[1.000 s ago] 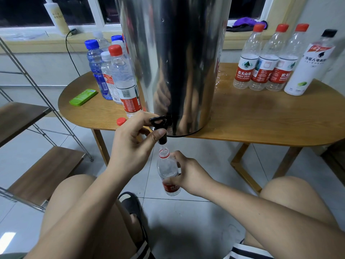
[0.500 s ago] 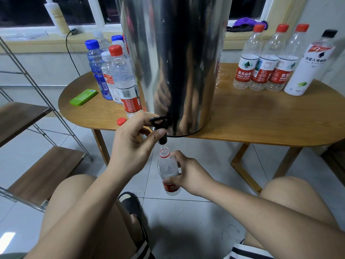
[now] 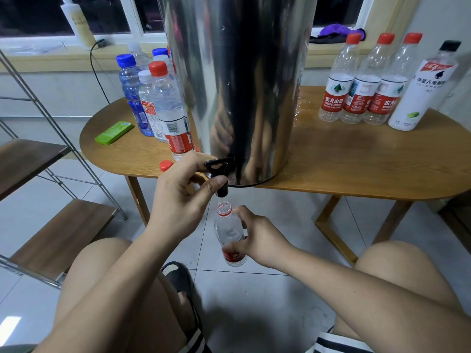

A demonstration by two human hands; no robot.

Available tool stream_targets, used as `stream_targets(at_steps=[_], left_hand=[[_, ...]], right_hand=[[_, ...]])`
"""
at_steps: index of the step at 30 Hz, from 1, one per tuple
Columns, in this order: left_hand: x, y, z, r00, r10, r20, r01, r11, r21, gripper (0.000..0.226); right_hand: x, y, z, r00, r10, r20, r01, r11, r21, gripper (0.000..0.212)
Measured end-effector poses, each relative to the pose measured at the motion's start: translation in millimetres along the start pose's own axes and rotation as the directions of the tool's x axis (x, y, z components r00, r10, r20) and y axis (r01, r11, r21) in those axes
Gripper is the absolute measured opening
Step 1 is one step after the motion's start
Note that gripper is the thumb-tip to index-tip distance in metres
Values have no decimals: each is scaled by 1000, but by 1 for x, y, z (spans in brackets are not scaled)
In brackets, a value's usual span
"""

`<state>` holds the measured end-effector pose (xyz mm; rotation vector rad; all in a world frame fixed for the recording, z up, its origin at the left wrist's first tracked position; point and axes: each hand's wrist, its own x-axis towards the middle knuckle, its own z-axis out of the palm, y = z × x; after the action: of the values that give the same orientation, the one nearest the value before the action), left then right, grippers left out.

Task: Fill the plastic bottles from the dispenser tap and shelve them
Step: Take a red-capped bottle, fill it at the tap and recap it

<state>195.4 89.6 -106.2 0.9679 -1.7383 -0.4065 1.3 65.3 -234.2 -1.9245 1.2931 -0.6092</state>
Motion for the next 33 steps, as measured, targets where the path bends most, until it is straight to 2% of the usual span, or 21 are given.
stream_targets(at_steps=[33], left_hand=[[-1, 0, -1, 1000, -3, -2, 3, 1000, 13, 14]], right_hand=[[0, 2, 1, 1000, -8, 1, 8, 1000, 4, 69]])
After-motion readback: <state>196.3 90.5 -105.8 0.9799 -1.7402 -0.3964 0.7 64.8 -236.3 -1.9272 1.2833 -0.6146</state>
